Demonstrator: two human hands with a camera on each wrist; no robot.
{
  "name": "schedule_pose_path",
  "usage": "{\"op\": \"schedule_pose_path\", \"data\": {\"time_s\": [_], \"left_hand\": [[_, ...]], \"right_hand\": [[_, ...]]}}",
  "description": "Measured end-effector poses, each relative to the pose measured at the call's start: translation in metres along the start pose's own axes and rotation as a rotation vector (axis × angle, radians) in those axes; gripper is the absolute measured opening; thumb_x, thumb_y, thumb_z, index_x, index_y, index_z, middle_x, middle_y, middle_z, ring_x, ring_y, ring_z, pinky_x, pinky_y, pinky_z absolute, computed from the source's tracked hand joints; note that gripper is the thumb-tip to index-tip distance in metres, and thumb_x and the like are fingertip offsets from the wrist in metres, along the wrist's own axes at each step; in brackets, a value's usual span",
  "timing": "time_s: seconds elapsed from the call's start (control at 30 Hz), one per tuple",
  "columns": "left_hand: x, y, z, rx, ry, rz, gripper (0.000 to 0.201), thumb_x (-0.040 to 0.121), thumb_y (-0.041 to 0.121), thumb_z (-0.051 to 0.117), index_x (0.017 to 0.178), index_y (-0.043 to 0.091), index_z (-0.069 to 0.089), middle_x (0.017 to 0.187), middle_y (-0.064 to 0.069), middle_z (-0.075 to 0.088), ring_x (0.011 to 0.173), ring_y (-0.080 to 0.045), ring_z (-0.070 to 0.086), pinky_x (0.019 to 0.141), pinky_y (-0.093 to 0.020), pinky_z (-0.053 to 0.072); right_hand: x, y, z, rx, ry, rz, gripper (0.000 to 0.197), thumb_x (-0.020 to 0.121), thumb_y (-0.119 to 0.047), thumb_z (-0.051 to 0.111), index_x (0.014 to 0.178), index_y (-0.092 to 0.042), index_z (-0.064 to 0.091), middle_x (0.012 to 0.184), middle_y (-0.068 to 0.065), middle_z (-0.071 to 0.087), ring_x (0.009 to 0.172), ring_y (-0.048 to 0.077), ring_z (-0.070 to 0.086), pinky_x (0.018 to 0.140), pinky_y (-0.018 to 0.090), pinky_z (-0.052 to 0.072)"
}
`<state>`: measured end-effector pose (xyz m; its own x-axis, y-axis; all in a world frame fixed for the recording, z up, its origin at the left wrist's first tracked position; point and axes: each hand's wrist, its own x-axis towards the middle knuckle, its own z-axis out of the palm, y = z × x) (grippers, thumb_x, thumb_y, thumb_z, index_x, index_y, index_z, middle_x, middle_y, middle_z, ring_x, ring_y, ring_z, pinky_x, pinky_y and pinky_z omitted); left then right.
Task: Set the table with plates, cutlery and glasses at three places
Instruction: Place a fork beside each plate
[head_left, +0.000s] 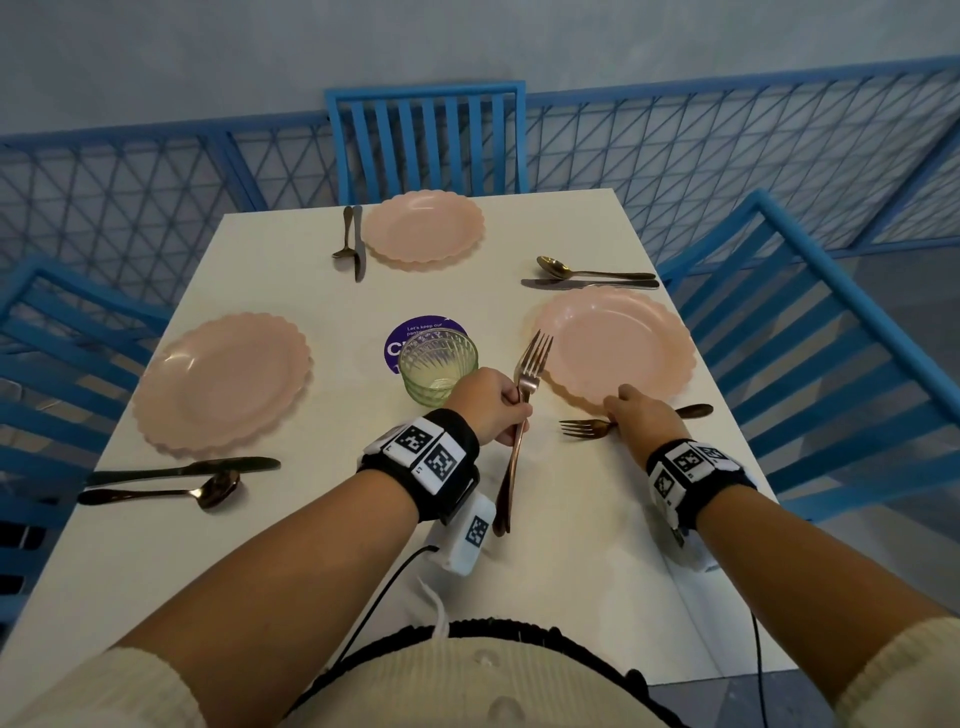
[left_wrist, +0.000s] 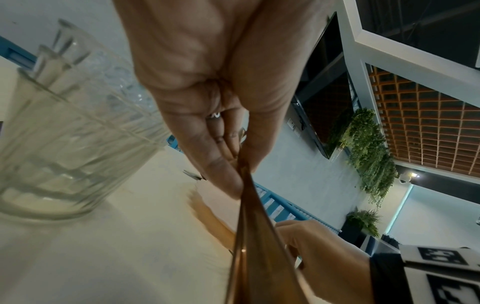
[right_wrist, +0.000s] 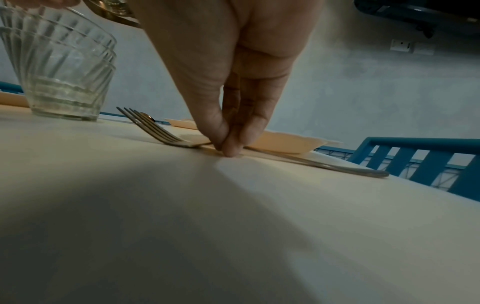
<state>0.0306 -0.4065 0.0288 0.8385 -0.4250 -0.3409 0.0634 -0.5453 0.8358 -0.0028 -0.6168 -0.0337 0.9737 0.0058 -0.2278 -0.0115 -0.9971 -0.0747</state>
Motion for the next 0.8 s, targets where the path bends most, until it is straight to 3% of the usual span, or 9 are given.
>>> {"op": "schedule_pose_path", "data": {"time_s": [0.33,0.47,0.57,0.6,0.67,0.8], "left_hand": [[0.0,0.001,0.003,-0.011,-0.012,0.001,0.026,0.091,0.006,0.056,0.066,0.01,0.053,0.063,-0.003,0.061,0.044,-0.004,0.059,0.051,-0.018,0.055],[-0.005,0.003,-0.003,-0.071,-0.009,0.034,0.021,0.09,0.006,0.057,0.07,0.009,0.056,0.064,-0.003,0.062,0.043,-0.002,0.059,0.053,-0.018,0.056],[-0.014,0.005,-0.013,-0.151,0.004,0.079,0.016,0.089,0.005,0.058,0.074,0.007,0.059,0.066,-0.004,0.063,0.052,-0.008,0.062,0.056,-0.021,0.057],[-0.018,0.006,-0.019,-0.187,0.007,0.092,0.014,0.089,0.005,0.058,0.076,0.005,0.06,0.066,-0.005,0.064,0.052,-0.007,0.062,0.057,-0.021,0.057],[-0.026,0.009,-0.032,-0.249,0.019,0.118,0.011,0.09,0.005,0.058,0.08,0.003,0.061,0.069,-0.006,0.064,0.055,-0.004,0.064,0.058,-0.02,0.058],[-0.037,0.01,-0.068,-0.305,0.103,0.155,0.019,0.089,0.006,0.058,0.071,0.01,0.06,0.071,-0.008,0.066,0.062,-0.011,0.067,0.06,-0.021,0.059]], "right_hand": [[-0.005,0.0,-0.003,0.033,0.017,0.027,0.02,0.089,-0.007,0.05,0.109,-0.007,0.055,0.106,0.011,0.051,0.089,0.03,0.06,0.083,0.035,0.051],[-0.014,-0.017,-0.017,0.195,0.168,0.006,0.014,0.09,-0.015,0.055,0.1,-0.005,0.06,0.099,0.01,0.058,0.081,0.028,0.059,0.077,0.037,0.052],[-0.027,-0.039,-0.043,0.484,0.281,-0.021,0.012,0.089,-0.019,0.06,0.092,-0.009,0.064,0.086,0.001,0.061,0.068,0.013,0.056,0.069,0.021,0.051],[-0.03,-0.049,-0.052,0.602,0.262,-0.029,0.012,0.089,-0.02,0.06,0.092,-0.01,0.064,0.082,-0.003,0.06,0.064,0.008,0.056,0.063,0.012,0.05],[-0.037,-0.073,-0.07,0.791,0.158,-0.078,0.012,0.091,-0.022,0.058,0.097,-0.012,0.062,0.08,-0.009,0.059,0.059,0.0,0.059,0.055,0.007,0.049],[-0.037,-0.124,-0.089,0.859,0.044,-0.205,0.024,0.09,-0.023,0.059,0.112,-0.014,0.054,0.083,-0.016,0.058,0.054,-0.003,0.062,0.056,0.012,0.053]]}}
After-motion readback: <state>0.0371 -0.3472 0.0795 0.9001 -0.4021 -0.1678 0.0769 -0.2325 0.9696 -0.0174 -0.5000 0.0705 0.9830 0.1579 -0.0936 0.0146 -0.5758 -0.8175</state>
